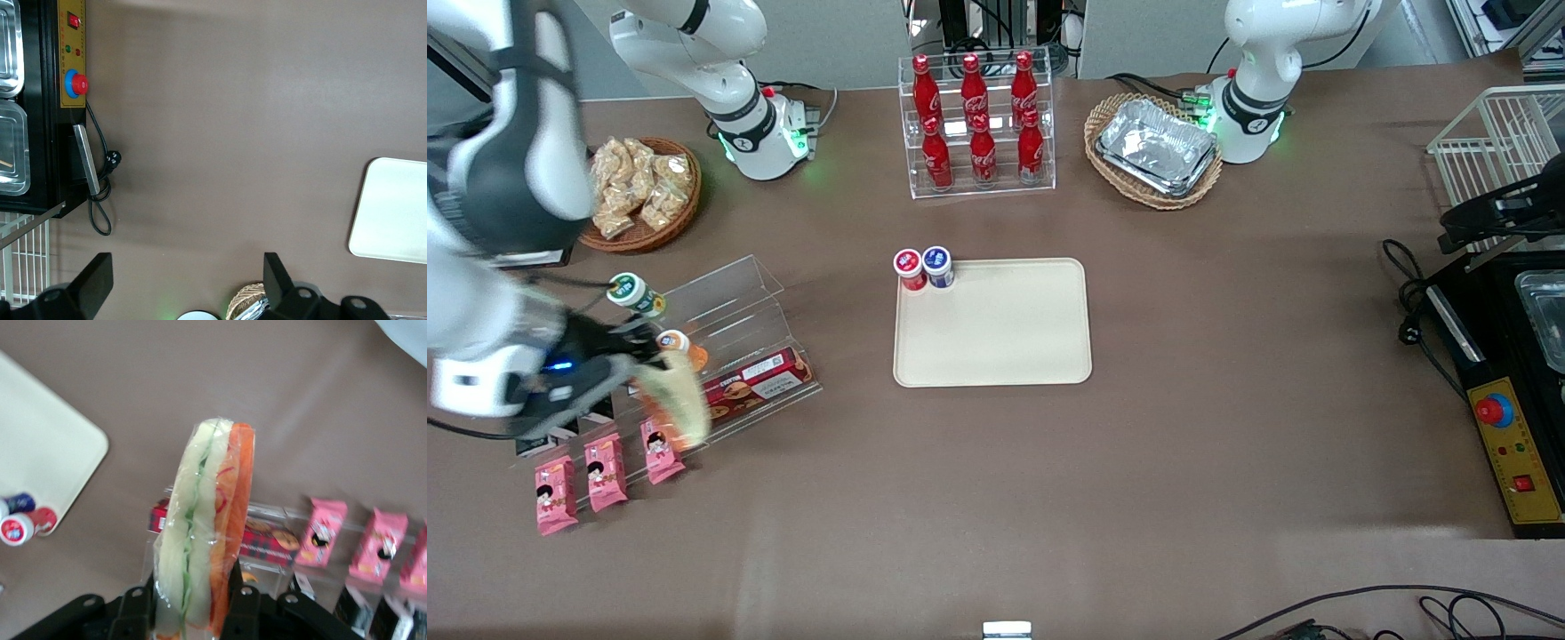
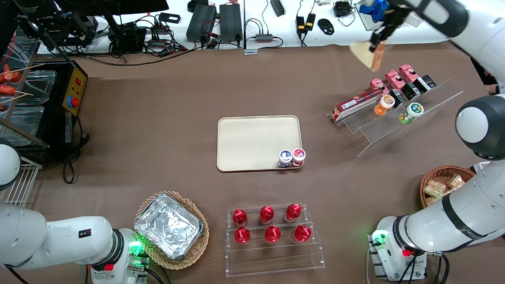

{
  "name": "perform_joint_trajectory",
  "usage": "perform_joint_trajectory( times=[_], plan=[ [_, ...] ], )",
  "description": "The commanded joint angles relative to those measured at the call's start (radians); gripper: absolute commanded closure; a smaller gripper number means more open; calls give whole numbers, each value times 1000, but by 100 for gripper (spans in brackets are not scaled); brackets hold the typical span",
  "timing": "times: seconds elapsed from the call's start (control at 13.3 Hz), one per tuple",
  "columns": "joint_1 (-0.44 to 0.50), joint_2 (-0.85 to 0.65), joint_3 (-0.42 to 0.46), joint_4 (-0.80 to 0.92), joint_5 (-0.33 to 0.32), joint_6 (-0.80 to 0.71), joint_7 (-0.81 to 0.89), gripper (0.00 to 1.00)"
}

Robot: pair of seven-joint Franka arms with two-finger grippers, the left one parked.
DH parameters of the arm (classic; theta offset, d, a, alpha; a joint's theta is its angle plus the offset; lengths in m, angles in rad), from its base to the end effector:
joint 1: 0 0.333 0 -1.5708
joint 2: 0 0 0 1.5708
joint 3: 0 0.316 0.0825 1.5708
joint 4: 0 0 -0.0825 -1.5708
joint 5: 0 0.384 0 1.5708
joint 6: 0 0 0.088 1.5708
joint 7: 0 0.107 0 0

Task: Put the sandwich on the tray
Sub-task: 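Carry the held sandwich over the cream tray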

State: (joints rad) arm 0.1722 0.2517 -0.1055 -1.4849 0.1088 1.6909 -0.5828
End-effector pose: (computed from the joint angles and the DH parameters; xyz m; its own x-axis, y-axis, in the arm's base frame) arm 0.6312 0.0598 0.5266 0.8042 0.5943 0.0073 0.5923 -0.8004 -0.0922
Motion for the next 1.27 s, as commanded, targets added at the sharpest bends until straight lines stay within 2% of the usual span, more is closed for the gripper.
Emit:
perform_joint_trajectory(
  times=[0.0, 0.22, 0.6, 0.75, 0.97, 1.2],
  plan=[
    [191, 20, 1, 28, -80, -17, -88, 61],
    [364, 56, 1, 22, -106, 9, -108, 60],
    [552, 161, 1, -3, -124, 191, -212, 60],
    [596, 190, 1, -26, -164, 251, -253, 60],
    [656, 234, 1, -106, -184, 401, -278, 60],
    [661, 264, 1, -181, -199, 516, -281, 60]
  ],
)
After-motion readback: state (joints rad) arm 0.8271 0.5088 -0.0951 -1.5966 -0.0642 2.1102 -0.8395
